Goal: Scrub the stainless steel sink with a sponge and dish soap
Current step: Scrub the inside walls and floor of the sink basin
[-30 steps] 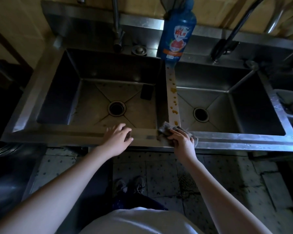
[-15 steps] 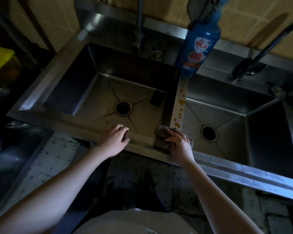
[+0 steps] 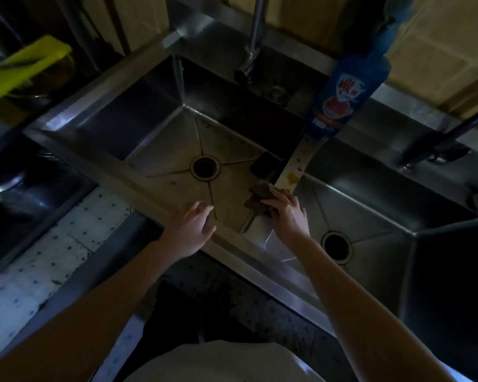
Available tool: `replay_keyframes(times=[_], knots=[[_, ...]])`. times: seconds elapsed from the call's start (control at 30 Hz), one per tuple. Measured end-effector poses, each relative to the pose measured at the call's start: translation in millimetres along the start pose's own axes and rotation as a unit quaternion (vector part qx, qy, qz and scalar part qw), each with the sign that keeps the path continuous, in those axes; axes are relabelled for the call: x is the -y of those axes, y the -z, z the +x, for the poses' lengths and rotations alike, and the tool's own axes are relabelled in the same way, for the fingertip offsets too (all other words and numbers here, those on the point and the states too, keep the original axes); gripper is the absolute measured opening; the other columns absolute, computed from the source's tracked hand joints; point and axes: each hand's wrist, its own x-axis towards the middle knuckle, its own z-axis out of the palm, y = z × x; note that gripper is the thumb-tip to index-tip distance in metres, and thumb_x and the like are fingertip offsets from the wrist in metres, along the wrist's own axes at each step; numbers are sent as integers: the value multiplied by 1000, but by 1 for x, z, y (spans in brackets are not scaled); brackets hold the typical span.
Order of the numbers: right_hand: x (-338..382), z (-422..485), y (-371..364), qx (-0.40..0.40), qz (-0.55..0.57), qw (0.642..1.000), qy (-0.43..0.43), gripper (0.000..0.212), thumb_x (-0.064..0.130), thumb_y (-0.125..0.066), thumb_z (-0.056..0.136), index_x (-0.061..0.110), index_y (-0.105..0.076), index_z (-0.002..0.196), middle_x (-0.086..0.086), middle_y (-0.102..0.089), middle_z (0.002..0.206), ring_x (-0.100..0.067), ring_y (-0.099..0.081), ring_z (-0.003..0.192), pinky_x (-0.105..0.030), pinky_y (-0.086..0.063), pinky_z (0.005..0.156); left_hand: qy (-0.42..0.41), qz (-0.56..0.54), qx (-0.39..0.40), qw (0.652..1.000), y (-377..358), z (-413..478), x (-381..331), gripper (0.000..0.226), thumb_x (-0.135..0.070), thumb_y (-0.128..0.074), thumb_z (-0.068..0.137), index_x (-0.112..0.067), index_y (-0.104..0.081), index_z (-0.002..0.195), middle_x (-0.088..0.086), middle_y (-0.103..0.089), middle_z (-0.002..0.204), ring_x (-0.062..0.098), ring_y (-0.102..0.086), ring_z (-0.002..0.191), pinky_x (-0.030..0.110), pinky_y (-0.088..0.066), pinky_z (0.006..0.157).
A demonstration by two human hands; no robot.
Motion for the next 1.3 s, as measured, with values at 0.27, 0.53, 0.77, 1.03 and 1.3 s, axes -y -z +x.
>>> replay_keyframes(times=[0.27,0.53,0.77,1.03,1.3], knots=[[-12,-21,-5,-18,-38,993,113,35,8,-55,84,28,-68,109,5,-51,141,-29,-36,137,-53,-30,108,26,21,1,999,-3,5,-19,48,-45,-45,93,-25,-39,136,3,-41,140,30,-37,129,46,-30,105],[-25,10,11,-3,-4,993,121,33,0,-60,82,22,-69,105,3,-49,142,-26,-31,139,-48,-21,116,14,42,-15,999,-2,20,-28,48,-45,-44,93,-25,-39,136,-1,-43,139,23,-38,130,45,-28,109],[-38,56,37,-36,58,996,52,30,-1,-57,83,13,-72,105,-4,-49,143,-31,-32,139,-47,-23,113,24,57,-17,998,-6,27,-22,47,-45,-45,92,-26,-39,135,-1,-46,135,21,-41,128,42,-31,106],[-41,73,40,-53,118,991,21,27,-3,-56,83,10,-73,101,-8,-54,138,-31,-34,138,-52,-26,113,34,64,-26,997,-5,35,-24,48,-42,-49,91,-26,-40,136,-1,-44,140,21,-39,131,41,-33,103],[-43,58,36,-38,105,992,56,26,-1,-57,84,9,-73,102,-10,-52,139,-34,-32,139,-50,-26,114,16,40,-34,999,-8,52,-52,47,-40,-50,90,-21,-43,133,3,-50,129,23,-48,119,40,-36,97]])
